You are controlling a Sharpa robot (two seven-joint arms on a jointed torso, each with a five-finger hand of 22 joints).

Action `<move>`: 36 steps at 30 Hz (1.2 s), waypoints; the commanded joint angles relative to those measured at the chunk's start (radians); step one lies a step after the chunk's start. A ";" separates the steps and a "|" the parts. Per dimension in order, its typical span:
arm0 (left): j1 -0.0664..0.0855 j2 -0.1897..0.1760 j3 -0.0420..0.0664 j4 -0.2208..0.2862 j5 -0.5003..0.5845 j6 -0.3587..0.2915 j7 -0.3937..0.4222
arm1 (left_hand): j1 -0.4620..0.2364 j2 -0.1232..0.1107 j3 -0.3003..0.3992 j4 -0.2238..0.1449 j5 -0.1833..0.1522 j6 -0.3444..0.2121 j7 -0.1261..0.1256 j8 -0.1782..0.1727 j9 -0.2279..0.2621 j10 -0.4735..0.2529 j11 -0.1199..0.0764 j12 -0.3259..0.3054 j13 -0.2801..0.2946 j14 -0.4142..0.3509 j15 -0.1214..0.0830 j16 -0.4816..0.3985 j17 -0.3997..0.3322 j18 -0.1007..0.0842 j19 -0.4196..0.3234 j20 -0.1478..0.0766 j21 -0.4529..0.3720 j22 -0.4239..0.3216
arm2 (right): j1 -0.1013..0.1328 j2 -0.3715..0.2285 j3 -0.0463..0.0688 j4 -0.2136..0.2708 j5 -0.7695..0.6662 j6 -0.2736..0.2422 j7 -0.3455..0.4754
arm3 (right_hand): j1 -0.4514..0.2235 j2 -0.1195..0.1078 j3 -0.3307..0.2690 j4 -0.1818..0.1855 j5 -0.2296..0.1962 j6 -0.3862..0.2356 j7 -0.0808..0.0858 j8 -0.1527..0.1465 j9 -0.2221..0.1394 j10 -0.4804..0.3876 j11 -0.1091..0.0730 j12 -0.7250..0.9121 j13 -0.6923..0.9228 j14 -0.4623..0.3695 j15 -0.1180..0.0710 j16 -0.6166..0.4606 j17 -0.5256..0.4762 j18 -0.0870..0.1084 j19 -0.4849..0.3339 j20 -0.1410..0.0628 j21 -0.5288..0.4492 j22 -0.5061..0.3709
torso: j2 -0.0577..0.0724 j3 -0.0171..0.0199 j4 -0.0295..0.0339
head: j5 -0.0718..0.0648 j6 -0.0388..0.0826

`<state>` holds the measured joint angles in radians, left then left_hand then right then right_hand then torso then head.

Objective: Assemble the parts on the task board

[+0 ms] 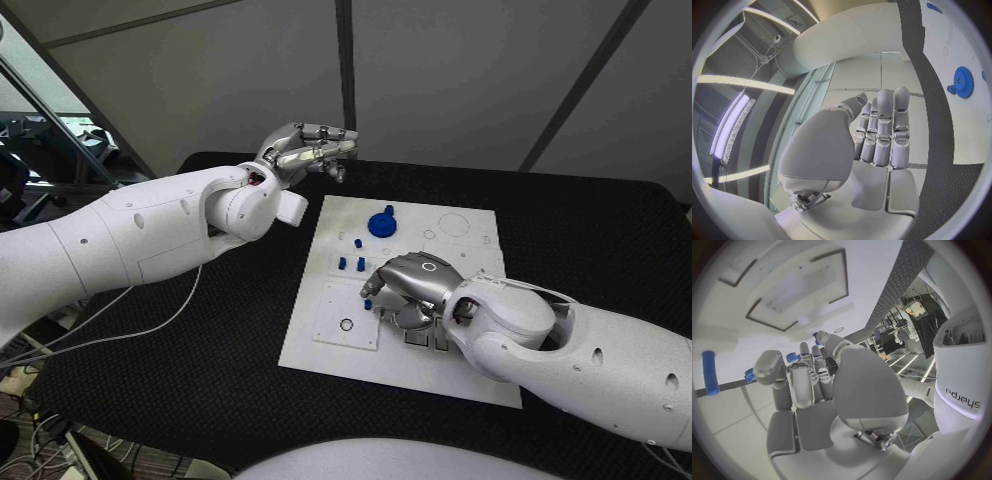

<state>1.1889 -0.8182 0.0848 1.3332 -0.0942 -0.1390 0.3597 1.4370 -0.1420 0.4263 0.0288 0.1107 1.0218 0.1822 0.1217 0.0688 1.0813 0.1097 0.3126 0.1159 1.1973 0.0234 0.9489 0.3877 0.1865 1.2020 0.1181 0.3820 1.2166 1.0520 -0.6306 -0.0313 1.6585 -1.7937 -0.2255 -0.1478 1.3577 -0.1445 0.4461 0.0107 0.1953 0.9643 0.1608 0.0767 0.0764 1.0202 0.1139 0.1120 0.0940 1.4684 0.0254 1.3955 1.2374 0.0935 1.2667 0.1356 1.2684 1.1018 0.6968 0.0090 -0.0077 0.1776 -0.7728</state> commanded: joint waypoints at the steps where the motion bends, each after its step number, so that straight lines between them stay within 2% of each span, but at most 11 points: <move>1: 0.002 0.001 0.001 -0.003 0.006 0.003 0.007 | -0.009 -0.001 -0.007 0.000 0.000 -0.007 0.003 0.007 -0.001 -0.006 -0.002 0.005 0.001 -0.009 -0.001 -0.004 -0.001 -0.006 -0.005 0.000 -0.004 -0.001 | 0.002 -0.025 0.001 0.022 0.054 -0.108 0.033 | -0.004 0.004 -0.005 0.000 0.008 0.003 0.001 0.001 0.000 0.001 -0.001 0.006 0.000 0.031 0.001 -0.009 -0.006 0.013 -0.001 -0.004 -0.006 -0.003 | -0.002 -0.0003 -0.0013 | -0.004 0.003; 5: 0.002 0.002 0.001 -0.008 0.006 -0.001 0.014 | -0.009 -0.001 -0.007 0.000 0.000 -0.007 0.003 0.007 -0.001 -0.006 -0.002 0.006 0.001 -0.009 -0.001 -0.004 -0.001 -0.006 -0.005 0.000 -0.005 -0.001 | 0.005 -0.086 0.004 0.067 0.100 -0.144 0.040 | -0.005 0.006 -0.006 0.002 0.012 0.006 0.004 0.002 0.001 0.002 -0.001 0.011 -0.001 0.032 0.001 -0.008 -0.004 0.012 0.002 -0.004 -0.003 0.001 | -0.002 0.0003 -0.0017 | -0.015 0.012; 8: 0.002 0.002 0.000 -0.012 0.006 -0.003 0.015 | -0.009 -0.001 -0.007 0.000 0.000 -0.007 0.003 0.007 -0.001 -0.006 -0.002 0.006 0.001 -0.009 -0.001 -0.004 -0.001 -0.006 -0.005 0.000 -0.005 -0.001 | 0.011 -0.130 0.020 0.095 0.131 -0.142 0.034 | -0.007 0.005 -0.009 0.003 0.012 0.012 0.004 0.004 0.002 0.006 -0.002 0.019 -0.001 0.033 0.001 -0.007 -0.003 0.011 0.005 -0.005 -0.002 0.003 | -0.002 0.0010 -0.0032 | -0.029 0.023; 12: 0.002 0.002 0.000 -0.017 0.006 -0.009 0.018 | -0.013 -0.003 -0.012 0.001 0.000 -0.014 0.007 0.009 -0.001 -0.019 0.003 0.015 0.001 -0.054 0.006 -0.031 -0.017 -0.008 -0.033 0.005 -0.025 -0.010 | 0.031 -0.190 0.047 0.117 0.149 -0.093 0.006 | -0.012 -0.001 -0.017 0.005 0.010 0.017 0.001 0.004 0.003 0.009 -0.004 0.028 -0.003 0.033 0.000 -0.007 -0.003 0.011 0.008 -0.005 -0.002 0.005 | -0.002 0.0004 -0.0026 | -0.054 0.038; 16: 0.002 0.004 0.000 -0.022 0.006 -0.017 0.031 | -0.009 0.001 -0.012 -0.003 0.000 -0.022 0.013 0.014 -0.001 -0.035 0.009 0.025 -0.002 -0.101 0.014 -0.081 -0.052 -0.007 -0.078 0.012 -0.060 -0.030 | 0.056 -0.229 0.060 0.102 0.171 -0.036 -0.019 | -0.022 -0.009 -0.033 0.011 0.008 0.022 -0.003 0.004 0.003 0.005 -0.007 0.038 -0.006 0.033 -0.002 -0.009 -0.008 0.011 0.008 -0.007 -0.005 0.002 | -0.004 0.0009 -0.0042 | -0.072 0.048; 20: 0.002 0.004 0.000 -0.027 0.006 -0.018 0.039 | -0.009 0.002 -0.014 -0.004 0.000 -0.024 0.013 0.017 -0.001 -0.037 0.009 0.029 -0.003 -0.102 0.014 -0.091 -0.061 -0.007 -0.081 0.013 -0.066 -0.035 | 0.067 -0.242 0.064 0.081 0.166 -0.008 -0.032 | -0.021 -0.015 -0.046 0.012 0.014 0.016 -0.003 -0.002 0.001 -0.011 -0.005 0.040 -0.012 0.031 -0.001 -0.015 -0.017 0.013 0.002 -0.007 -0.014 -0.009 | -0.003 0.0007 -0.0043 | -0.081 0.054; 22: 0.001 0.005 -0.001 -0.032 0.006 -0.024 0.049 | -0.010 0.003 -0.015 -0.004 0.000 -0.025 0.013 0.019 -0.001 -0.040 0.010 0.032 -0.004 -0.104 0.015 -0.101 -0.069 -0.006 -0.084 0.014 -0.072 -0.041 | 0.070 -0.243 0.065 0.072 0.149 0.013 -0.040 | -0.024 -0.020 -0.063 0.017 0.004 -0.002 -0.014 -0.011 -0.003 -0.036 -0.001 0.037 -0.019 0.025 0.001 -0.029 -0.039 0.019 -0.017 -0.006 -0.037 -0.041 | -0.003 0.0021 -0.0035 | -0.085 0.056; 27: 0.001 0.004 -0.001 -0.038 0.006 -0.039 0.067 | -0.015 0.002 -0.017 0.000 0.001 -0.037 0.021 0.022 -0.002 -0.063 0.018 0.026 -0.018 -0.140 0.027 -0.165 -0.110 -0.008 -0.121 0.022 -0.109 -0.069 | 0.073 -0.233 0.066 0.051 0.109 0.067 -0.055 | 0.005 -0.008 -0.149 0.037 0.002 -0.034 -0.030 -0.011 -0.005 -0.125 0.016 0.034 -0.027 0.014 0.016 -0.066 -0.090 0.036 -0.059 0.008 -0.111 -0.133 | -0.002 -0.0001 -0.0015 | -0.090 0.058; 30: 0.001 0.004 -0.001 -0.039 0.006 -0.041 0.071 | -0.022 -0.004 -0.007 0.010 0.003 -0.062 0.039 0.019 -0.003 -0.107 0.039 -0.005 -0.044 -0.227 0.062 -0.312 -0.185 -0.018 -0.231 0.046 -0.203 -0.137 | 0.073 -0.227 0.067 0.042 0.092 0.103 -0.059 | 0.015 -0.001 -0.161 0.041 0.002 -0.033 -0.034 -0.011 -0.004 -0.111 0.013 0.052 -0.025 0.015 0.012 -0.068 -0.092 0.037 -0.055 0.006 -0.115 -0.137 | -0.001 0.0003 -0.0010 | -0.091 0.059; 32: 0.001 0.003 -0.001 -0.039 0.006 -0.040 0.071 | -0.031 -0.007 -0.006 0.020 0.000 -0.070 0.047 0.026 -0.002 -0.113 0.053 -0.018 -0.053 -0.232 0.083 -0.428 -0.240 -0.018 -0.299 0.071 -0.286 -0.221 | 0.073 -0.223 0.067 0.039 0.086 0.128 -0.061 | 0.021 0.006 -0.166 0.044 0.002 -0.030 -0.035 -0.010 -0.003 -0.088 0.006 0.072 -0.023 0.017 0.007 -0.067 -0.091 0.037 -0.051 0.002 -0.117 -0.138 | -0.001 0.0003 -0.0011 | -0.091 0.058; 36: 0.001 0.003 -0.001 -0.039 0.006 -0.035 0.071 | -0.028 -0.007 0.000 0.023 0.002 -0.071 0.044 0.037 -0.002 -0.110 0.056 -0.030 -0.053 -0.224 0.093 -0.526 -0.278 -0.014 -0.361 0.100 -0.319 -0.318 | 0.073 -0.214 0.066 0.033 0.081 0.158 -0.064 | 0.026 0.014 -0.169 0.046 0.005 -0.021 -0.036 -0.007 -0.001 -0.069 0.000 0.090 -0.023 0.018 0.002 -0.068 -0.091 0.037 -0.048 -0.003 -0.121 -0.142 | -0.001 0.0000 -0.0024 | -0.092 0.055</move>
<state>1.1884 -0.8154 0.0833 1.2936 -0.0937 -0.1711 0.4037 1.4131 -0.1497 0.4251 0.0503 0.1107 0.9538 0.2251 0.1559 0.0660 0.9691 0.1618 0.2848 0.0640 0.9708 0.1170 0.4317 0.1134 0.1865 0.8504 0.2156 0.0665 0.9070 1.1236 -0.8465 0.0341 1.6915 -1.6849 -0.1351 -0.2004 1.3796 -0.1332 0.2813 0.0568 0.1986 0.9392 0.1282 0.0686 0.0742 0.9474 0.1121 0.1999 0.0704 1.4668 0.0343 1.3330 1.1462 0.1171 1.2170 0.1352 1.1534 0.9609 0.6956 0.0092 -0.0094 0.0861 -0.7156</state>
